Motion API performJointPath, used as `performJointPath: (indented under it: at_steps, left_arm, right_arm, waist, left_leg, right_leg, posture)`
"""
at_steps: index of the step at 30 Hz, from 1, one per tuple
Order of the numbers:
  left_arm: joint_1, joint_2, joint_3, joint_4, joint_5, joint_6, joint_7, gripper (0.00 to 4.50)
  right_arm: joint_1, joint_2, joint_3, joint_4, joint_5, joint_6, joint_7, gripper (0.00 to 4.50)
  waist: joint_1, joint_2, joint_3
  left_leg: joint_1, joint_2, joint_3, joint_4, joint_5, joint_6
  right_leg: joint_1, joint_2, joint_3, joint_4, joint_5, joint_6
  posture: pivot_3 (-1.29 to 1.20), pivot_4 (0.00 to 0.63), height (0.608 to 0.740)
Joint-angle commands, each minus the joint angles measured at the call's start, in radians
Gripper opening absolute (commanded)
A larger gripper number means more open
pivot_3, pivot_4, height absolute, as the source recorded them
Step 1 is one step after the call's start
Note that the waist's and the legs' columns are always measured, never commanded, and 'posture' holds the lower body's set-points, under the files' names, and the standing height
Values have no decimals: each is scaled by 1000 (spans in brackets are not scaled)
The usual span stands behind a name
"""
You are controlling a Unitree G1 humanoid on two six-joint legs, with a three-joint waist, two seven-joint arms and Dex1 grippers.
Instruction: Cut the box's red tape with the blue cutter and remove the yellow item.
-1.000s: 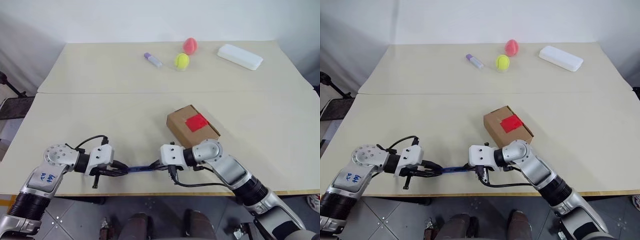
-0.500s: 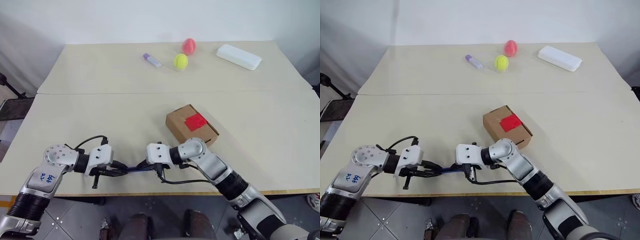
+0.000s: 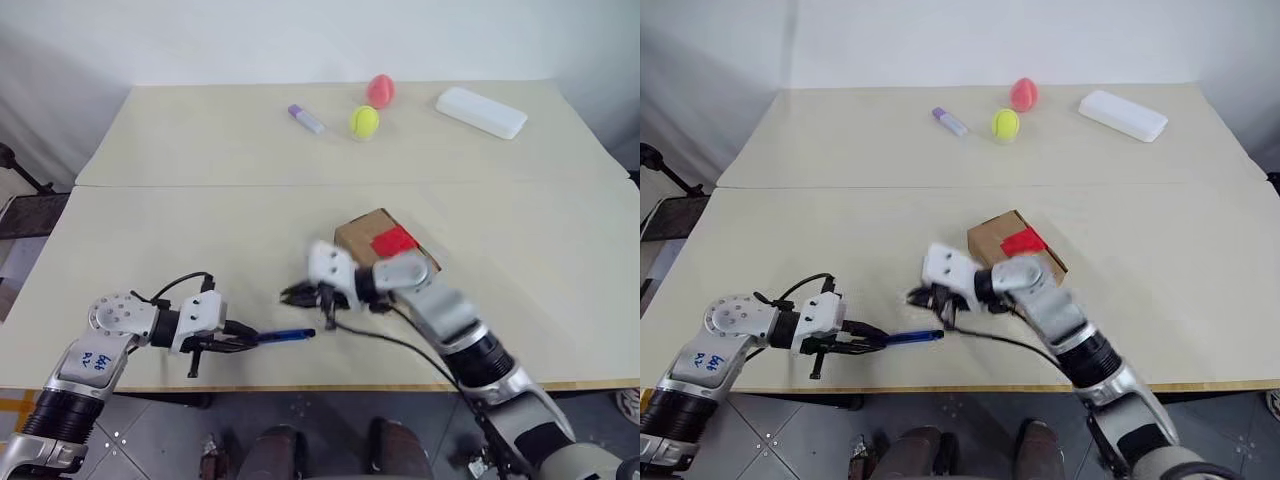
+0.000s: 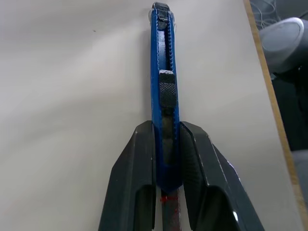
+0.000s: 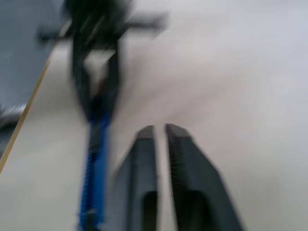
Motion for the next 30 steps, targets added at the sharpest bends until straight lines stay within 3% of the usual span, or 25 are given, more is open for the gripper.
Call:
performJointPath:
  at_steps: [1,8,15,20,30]
  left_arm:
    - [-9,-13,69,26,-28,-34,46,387]
    - [-88,-82,184,38,-115,-145,92,387]
    - [-195,-172,261,64,-159,-228,180,387]
    - [-277,-233,230,148,-115,-363,187,387]
    - [-370,-341,153,307,-78,-480,181,387]
  right_arm:
    - [-41,-26,-97,-93,96,164,-31,1976]
    - [-178,-90,-291,-117,272,464,-101,4452]
    - [-373,-163,-346,40,324,672,-176,4481]
    - [-523,-127,-411,176,379,831,-226,4481]
    - [-610,-126,-299,302,455,872,-167,4481]
  waist:
    - [-3,0,0]
    - [-18,-5,4]
    - [-28,-8,6]
    - [-31,-8,6]
    - [-37,-9,6]
  left_leg:
    - [-2,0,0,0,0,0]
    - [-7,-3,0,0,0,-1]
    - [-7,-3,1,0,-1,-1]
    - [-7,-3,2,0,-1,-1]
    - [-8,-4,4,0,-1,-1]
  right_leg:
    - [-2,0,0,0,0,0]
    - [-6,2,-2,0,0,0]
    - [-6,2,-3,0,0,0]
    - [-6,2,-4,0,0,0]
    - [-6,2,-6,0,0,0]
  posture:
    - [0,150,740]
    - [0,150,740]
    - [0,150,740]
    - [0,150,740]
    - [0,150,740]
